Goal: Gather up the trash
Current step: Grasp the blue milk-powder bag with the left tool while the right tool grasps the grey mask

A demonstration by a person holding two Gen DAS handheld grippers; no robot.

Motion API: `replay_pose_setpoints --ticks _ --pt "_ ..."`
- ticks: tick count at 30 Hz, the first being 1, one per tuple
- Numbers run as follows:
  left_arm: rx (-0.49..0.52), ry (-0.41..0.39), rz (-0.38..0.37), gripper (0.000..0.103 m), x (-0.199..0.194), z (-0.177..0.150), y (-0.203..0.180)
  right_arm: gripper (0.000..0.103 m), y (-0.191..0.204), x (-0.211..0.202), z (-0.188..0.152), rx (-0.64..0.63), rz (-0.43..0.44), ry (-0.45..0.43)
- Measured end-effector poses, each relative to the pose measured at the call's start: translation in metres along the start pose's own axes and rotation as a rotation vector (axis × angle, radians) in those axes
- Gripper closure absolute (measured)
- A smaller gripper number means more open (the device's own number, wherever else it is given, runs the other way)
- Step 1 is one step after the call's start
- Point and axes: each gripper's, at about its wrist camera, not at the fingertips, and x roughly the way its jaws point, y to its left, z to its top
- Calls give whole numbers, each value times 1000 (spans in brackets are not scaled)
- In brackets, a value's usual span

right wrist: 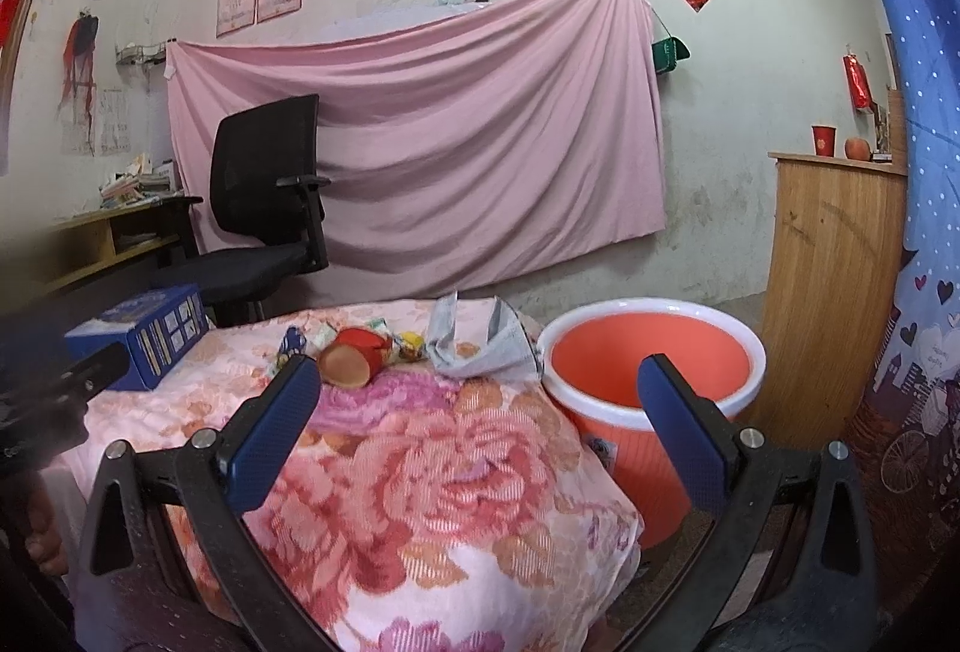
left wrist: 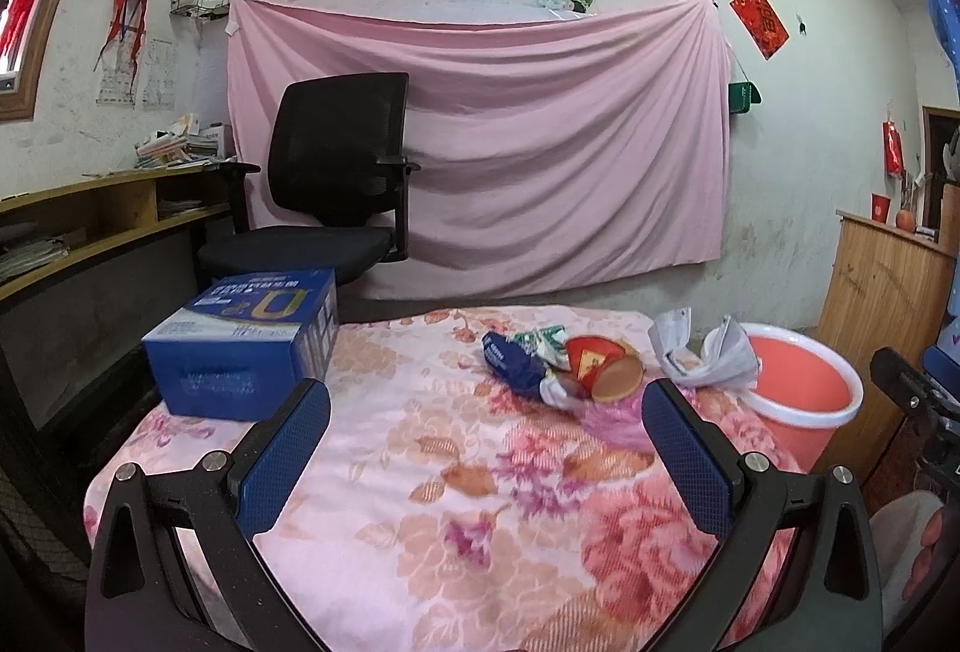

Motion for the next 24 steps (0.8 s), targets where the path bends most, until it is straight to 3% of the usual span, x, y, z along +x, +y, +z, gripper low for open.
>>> replay_pose_setpoints --ticks 16,20,24 --pt "24 -92 23 1 84 56 -10 0 -10 74 58 -89 15 -103" --pt "33 -57 38 1 112 59 -9 0 -11 108 64 -104 24 -77" --pt "6 58 66 1 146 56 -4 0 -10 144 61 -130 39 6"
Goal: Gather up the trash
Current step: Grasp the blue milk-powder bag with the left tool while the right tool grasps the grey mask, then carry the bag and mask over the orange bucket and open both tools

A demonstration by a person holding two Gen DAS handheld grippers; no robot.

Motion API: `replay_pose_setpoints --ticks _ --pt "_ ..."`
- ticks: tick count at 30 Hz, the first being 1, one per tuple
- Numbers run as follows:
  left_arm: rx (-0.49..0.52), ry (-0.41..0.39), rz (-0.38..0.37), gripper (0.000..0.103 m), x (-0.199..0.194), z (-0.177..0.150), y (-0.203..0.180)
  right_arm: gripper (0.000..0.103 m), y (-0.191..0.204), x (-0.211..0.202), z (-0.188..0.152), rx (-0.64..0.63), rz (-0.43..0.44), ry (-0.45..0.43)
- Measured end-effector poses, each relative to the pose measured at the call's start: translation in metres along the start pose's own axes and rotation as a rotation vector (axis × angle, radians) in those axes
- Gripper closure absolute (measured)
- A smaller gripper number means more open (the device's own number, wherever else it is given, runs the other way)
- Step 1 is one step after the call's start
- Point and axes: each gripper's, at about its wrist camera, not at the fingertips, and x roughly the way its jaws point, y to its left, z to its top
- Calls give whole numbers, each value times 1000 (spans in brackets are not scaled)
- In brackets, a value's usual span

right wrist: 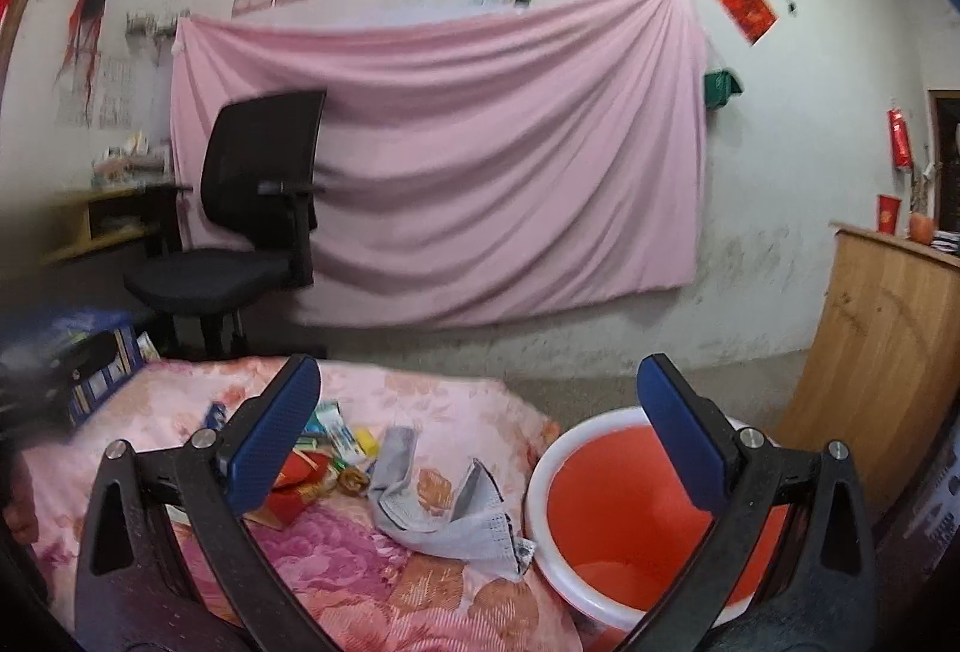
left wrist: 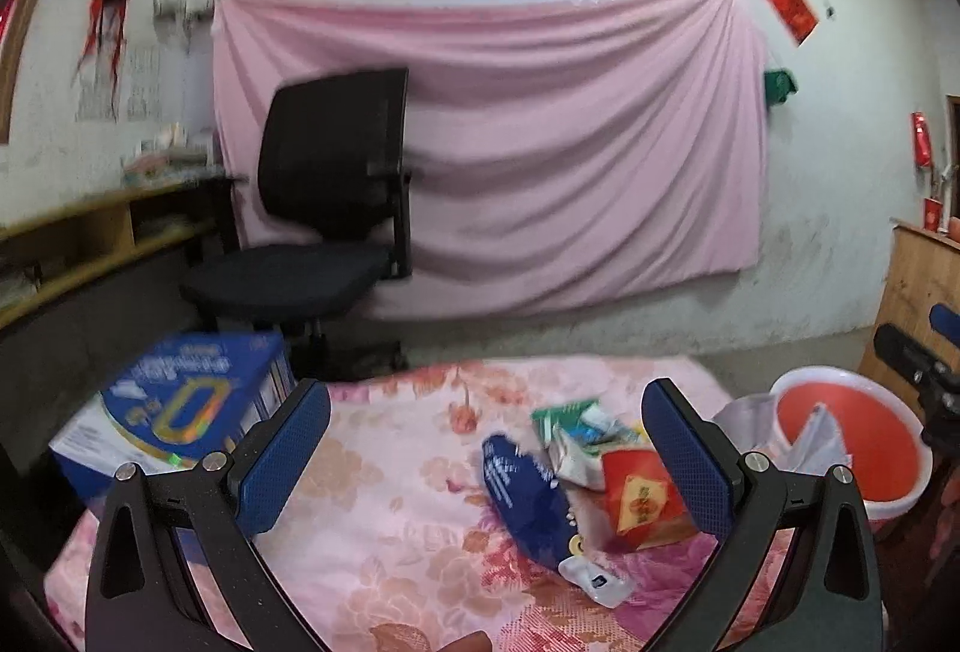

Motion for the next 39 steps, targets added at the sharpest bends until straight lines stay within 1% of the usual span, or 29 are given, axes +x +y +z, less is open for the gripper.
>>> replay_pose_setpoints --ticks 4,7,11,13,14,16,17,18,19,20,22,23,24,25,26,27,29,31,35,36,37,39 --pt "-48 158 8 1 33 -5 6 0 1 31 -10 -34 27 121" --pt "-76 254 2 1 50 -12 10 0 3 47 -16 -51 54 202" --pt "-73 359 -10 1 65 -22 8 0 4 64 -27 -43 90 314" --pt "-64 417 -19 2 73 -29 6 0 4 74 -34 -30 122 373" --pt "-63 451 -33 3 78 -33 5 0 6 77 -37 -26 134 396" --pt "-72 512 -77 9 85 -40 4 0 8 84 -44 -15 167 450" --pt "-79 539 -96 16 88 -42 4 0 8 86 -47 -11 180 470" --pt "-89 564 -113 25 92 -45 3 0 9 89 -50 -11 192 492" --pt "-103 596 -140 30 96 -49 3 0 10 91 -51 -16 200 506" --pt "-109 614 -147 35 98 -51 2 0 11 93 -54 -22 211 522" --pt "-100 607 -139 38 96 -50 1 3 15 97 -58 -29 228 548" --pt "-98 607 -141 45 95 -50 1 4 16 99 -61 -28 241 562" --pt "-100 608 -148 54 93 -49 1 7 16 100 -62 -28 251 571" --pt "-103 611 -155 58 93 -49 1 11 16 101 -63 -29 259 581" --pt "-105 615 -158 67 93 -49 1 12 17 102 -63 -30 263 588" --pt "-103 617 -157 74 92 -49 1 16 18 104 -65 -30 270 597" --pt "-99 622 -157 74 93 -49 1 24 20 107 -67 -31 283 614" --pt "-94 622 -157 75 92 -49 0 40 21 108 -70 -35 288 626" --pt "-111 600 -167 76 83 -48 -2 48 19 105 -69 -30 307 622" --pt "-115 588 -169 77 80 -48 -3 51 19 104 -69 -26 314 619" --pt "-119 564 -171 77 75 -47 -4 53 18 103 -69 -19 321 612" --pt "-120 515 -177 77 65 -43 -7 54 15 98 -66 -1 341 582"
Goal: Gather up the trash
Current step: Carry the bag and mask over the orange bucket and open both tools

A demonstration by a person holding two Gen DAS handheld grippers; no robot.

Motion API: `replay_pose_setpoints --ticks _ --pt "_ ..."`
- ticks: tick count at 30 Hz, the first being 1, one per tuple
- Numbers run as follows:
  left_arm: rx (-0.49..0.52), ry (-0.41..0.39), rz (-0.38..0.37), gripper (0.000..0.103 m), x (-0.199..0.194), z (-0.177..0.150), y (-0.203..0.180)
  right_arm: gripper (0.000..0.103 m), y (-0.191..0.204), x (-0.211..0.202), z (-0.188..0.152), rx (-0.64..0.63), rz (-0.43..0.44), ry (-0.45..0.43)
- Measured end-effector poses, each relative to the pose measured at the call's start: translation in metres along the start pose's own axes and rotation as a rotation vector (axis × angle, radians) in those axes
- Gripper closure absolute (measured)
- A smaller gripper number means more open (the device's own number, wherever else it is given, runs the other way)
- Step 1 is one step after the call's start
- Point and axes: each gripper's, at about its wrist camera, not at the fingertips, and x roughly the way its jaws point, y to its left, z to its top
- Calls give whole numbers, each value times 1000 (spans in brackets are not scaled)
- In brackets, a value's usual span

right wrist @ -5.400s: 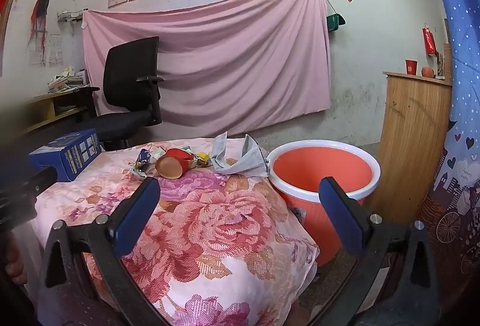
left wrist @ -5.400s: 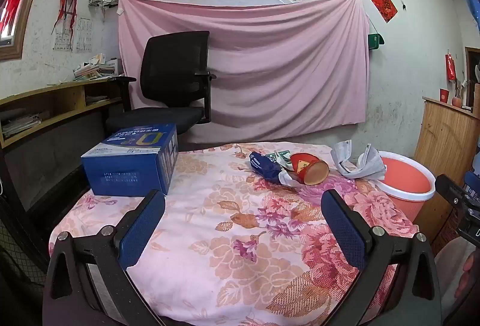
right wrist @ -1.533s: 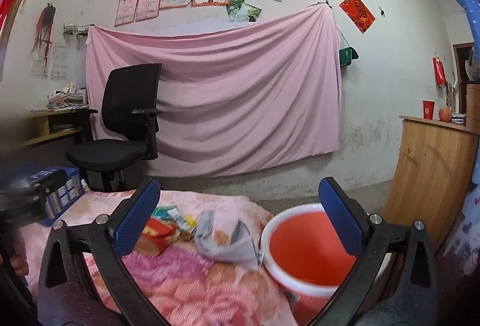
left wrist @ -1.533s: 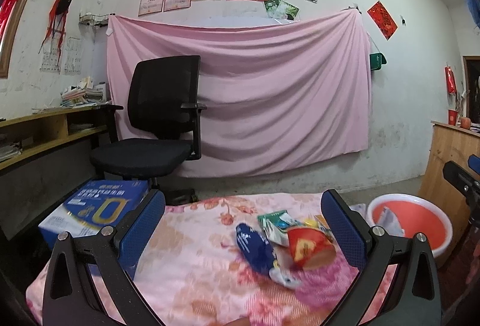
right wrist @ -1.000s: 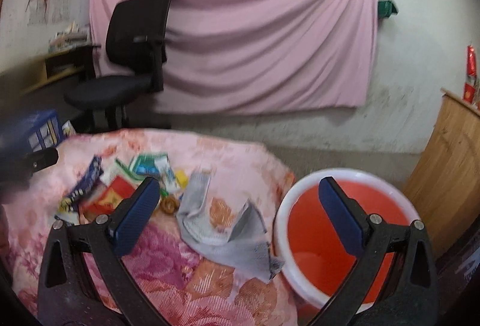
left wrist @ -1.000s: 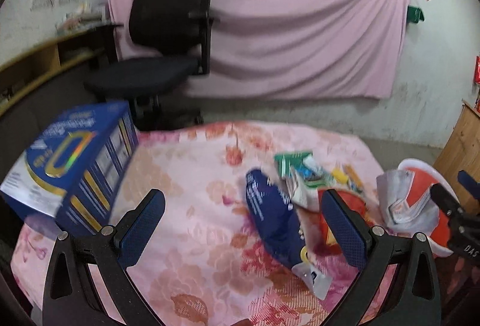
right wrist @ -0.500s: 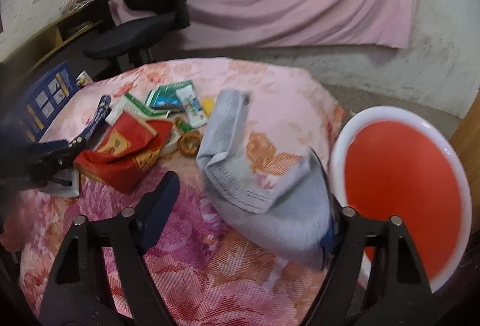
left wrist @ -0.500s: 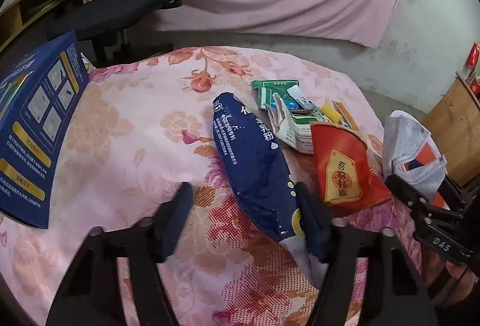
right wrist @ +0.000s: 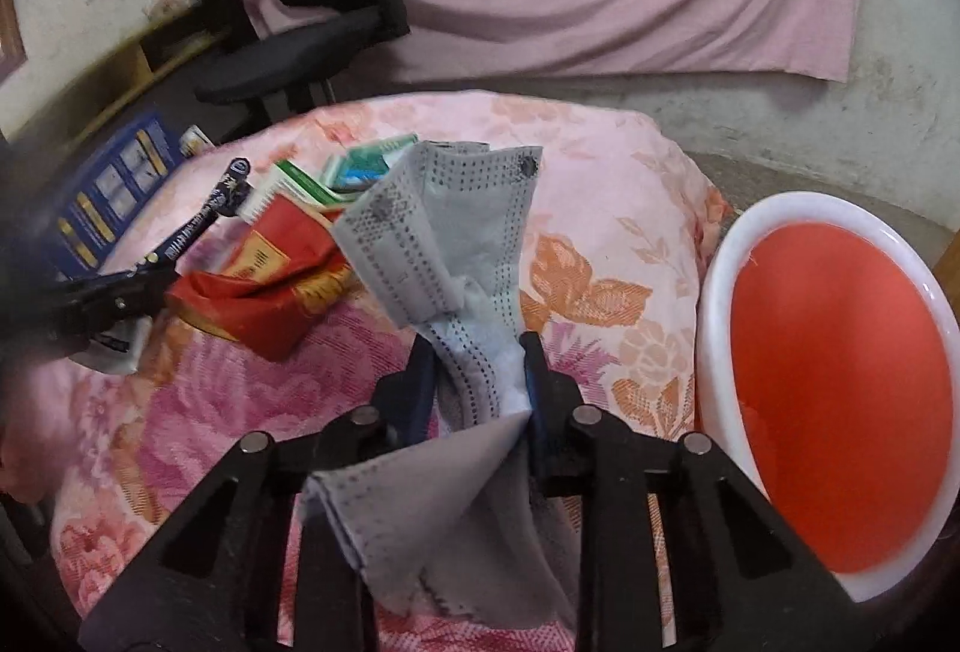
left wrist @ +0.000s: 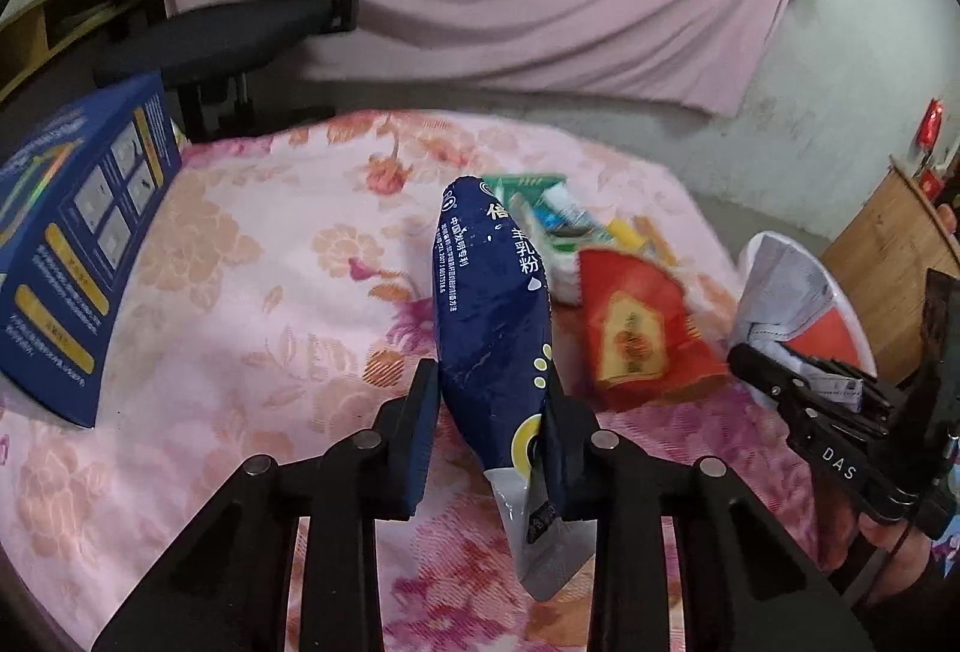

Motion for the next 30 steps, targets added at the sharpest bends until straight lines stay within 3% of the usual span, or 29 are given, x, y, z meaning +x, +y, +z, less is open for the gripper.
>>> replay_pose_setpoints --ticks 5,8,13,18,23,30 --pt "32 -156 -30 77 -28 1 -22 54 -2 -24 0 25 48 -128" --pt "78 -249 -58 76 -42 9 -44 54 -7 -51 0 38 45 -262" --pt "177 -385 -146 76 -55 28 -94 54 -23 -100 0 66 -66 -501" --pt "276 -454 -255 76 -48 42 -147 53 -52 -138 -6 129 -190 -667" --pt "356 -416 -326 76 -20 51 -198 53 -88 -152 -14 196 -307 -710" --pt "377 -209 -354 76 32 57 -246 51 -146 -144 -28 350 -356 -592"
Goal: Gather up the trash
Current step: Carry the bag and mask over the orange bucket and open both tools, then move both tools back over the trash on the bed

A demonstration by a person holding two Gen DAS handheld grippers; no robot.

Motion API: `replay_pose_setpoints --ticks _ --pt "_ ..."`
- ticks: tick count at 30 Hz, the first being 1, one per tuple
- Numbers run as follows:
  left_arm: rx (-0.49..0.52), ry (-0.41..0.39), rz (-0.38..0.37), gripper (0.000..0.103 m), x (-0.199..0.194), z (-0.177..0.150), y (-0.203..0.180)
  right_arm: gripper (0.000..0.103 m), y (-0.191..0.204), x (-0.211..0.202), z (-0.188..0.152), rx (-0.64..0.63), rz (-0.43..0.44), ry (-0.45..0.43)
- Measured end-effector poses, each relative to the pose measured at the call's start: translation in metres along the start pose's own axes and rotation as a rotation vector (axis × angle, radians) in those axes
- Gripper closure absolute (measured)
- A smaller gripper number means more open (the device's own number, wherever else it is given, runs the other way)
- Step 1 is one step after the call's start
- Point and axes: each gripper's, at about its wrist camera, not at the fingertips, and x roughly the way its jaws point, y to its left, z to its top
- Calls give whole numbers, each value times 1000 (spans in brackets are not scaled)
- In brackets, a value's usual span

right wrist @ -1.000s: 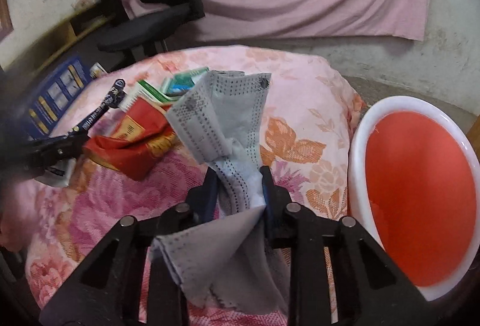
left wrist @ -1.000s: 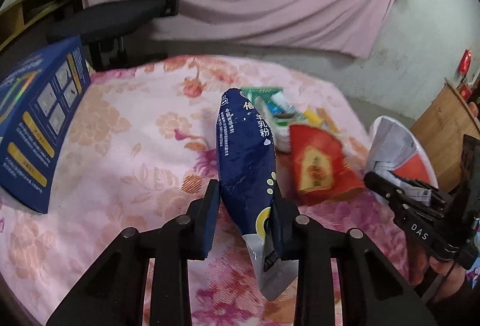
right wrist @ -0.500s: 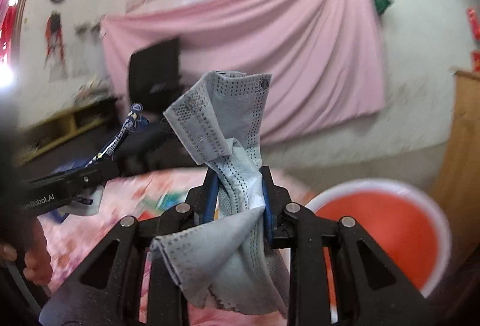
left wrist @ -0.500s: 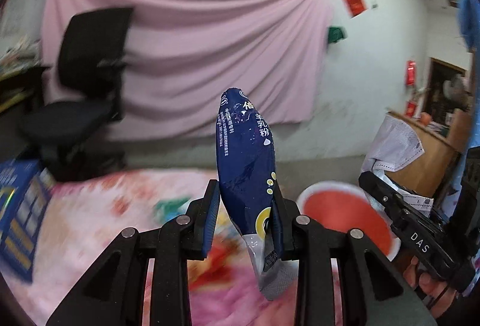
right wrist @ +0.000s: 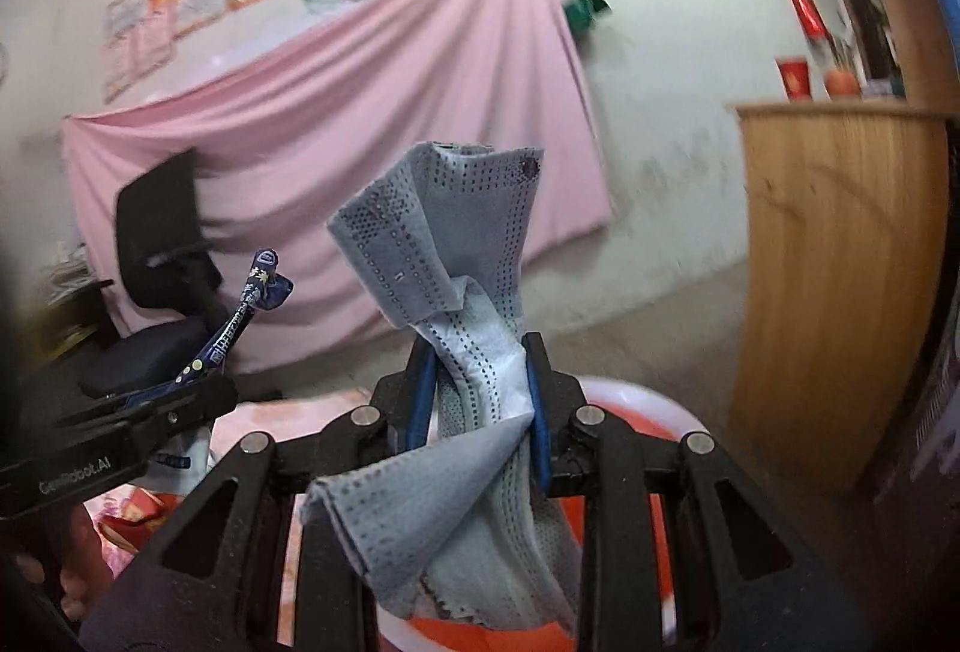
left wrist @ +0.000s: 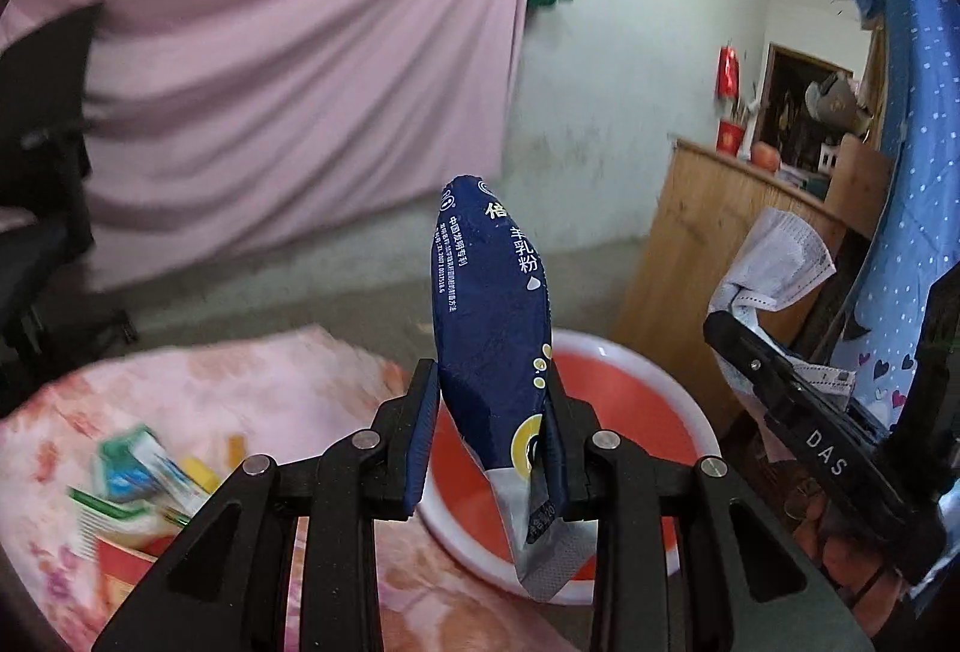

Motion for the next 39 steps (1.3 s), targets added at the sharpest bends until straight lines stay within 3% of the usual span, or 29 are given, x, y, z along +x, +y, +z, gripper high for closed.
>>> replay_pose_setpoints --ticks 7,11,14,19,25,27,30,33,39 --pt "-24 160 -7 76 41 6 -9 50 -20 19 -17 37 -45 133" --pt "-22 203 -12 73 46 3 -13 45 -24 27 -20 50 -50 172" --pt "-56 219 -12 57 45 -3 -6 37 -26 31 -21 55 -53 192" --pt "-113 217 5 56 38 -6 7 28 -27 31 -19 64 -51 203" --pt "-159 123 53 44 7 -7 21 15 -19 25 -13 51 -33 167" --pt "-166 81 70 30 -6 -7 27 9 -14 20 -11 40 -16 144" --pt "-176 -10 99 19 -31 -11 39 0 -2 12 -6 15 7 93" --pt "-159 -111 131 6 -58 -12 45 0 11 1 -1 -3 39 30" --pt "-135 -271 218 5 -107 -19 59 0 40 -24 4 -39 109 -105"
